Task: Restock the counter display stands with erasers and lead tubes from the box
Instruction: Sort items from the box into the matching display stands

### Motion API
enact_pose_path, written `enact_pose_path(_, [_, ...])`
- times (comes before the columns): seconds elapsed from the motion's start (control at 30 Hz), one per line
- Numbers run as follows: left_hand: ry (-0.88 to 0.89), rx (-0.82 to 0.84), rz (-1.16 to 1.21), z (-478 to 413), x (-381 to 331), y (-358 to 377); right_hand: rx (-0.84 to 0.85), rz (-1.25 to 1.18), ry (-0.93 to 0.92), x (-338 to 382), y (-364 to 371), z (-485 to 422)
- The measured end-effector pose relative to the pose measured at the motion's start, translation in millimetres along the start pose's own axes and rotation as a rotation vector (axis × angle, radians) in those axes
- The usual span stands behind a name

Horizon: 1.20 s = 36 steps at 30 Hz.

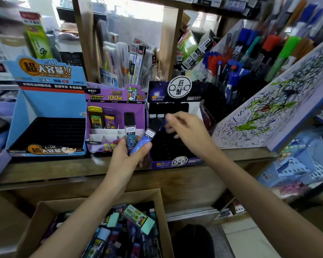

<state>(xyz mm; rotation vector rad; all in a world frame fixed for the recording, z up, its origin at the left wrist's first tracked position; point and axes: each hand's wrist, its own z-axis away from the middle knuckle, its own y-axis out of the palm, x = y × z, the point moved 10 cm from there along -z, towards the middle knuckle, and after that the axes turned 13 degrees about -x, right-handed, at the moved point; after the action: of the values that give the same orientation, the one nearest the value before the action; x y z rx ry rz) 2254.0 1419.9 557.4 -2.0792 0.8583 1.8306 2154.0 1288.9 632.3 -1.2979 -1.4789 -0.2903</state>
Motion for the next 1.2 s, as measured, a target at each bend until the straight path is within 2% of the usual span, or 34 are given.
enact_pose_path(0.07, [0.03,-0.008,-0.012,0,-2,2,0.124,-0.216,0.152,1,20,12])
enact_pose_path(0.17, [0.033,0.016,-0.054,1,0,8,0.123,-0.378,0.278,-1,27,18])
enact_pose_path(0.3, [0.022,0.069,-0.106,3,-1,12,0.134,-0.441,0.333,-5,22,17])
enact_pose_path(0.37, [0.024,0.05,-0.12,2,-4,9,0.08,-0.446,0.311,-3,2,5])
enact_pose_path(0.5, [0.02,-0.065,-0.08,-7,-6,-6,-0.097,-0.264,0.147,6,-66,-30])
enact_pose_path(0.67, [0.035,-0.01,-0.084,-7,-1,-6,-0.173,0.152,-0.048,7,-96,-59])
enact_pose_path(0.87, [0.047,-0.001,-0.091,-6,4,-6,-0.128,0.359,-0.166,-6,-79,-73])
enact_pose_path(1.2, [0.046,-0.004,-0.116,-6,-2,-12,-0.01,0.411,-0.186,-14,-64,-79])
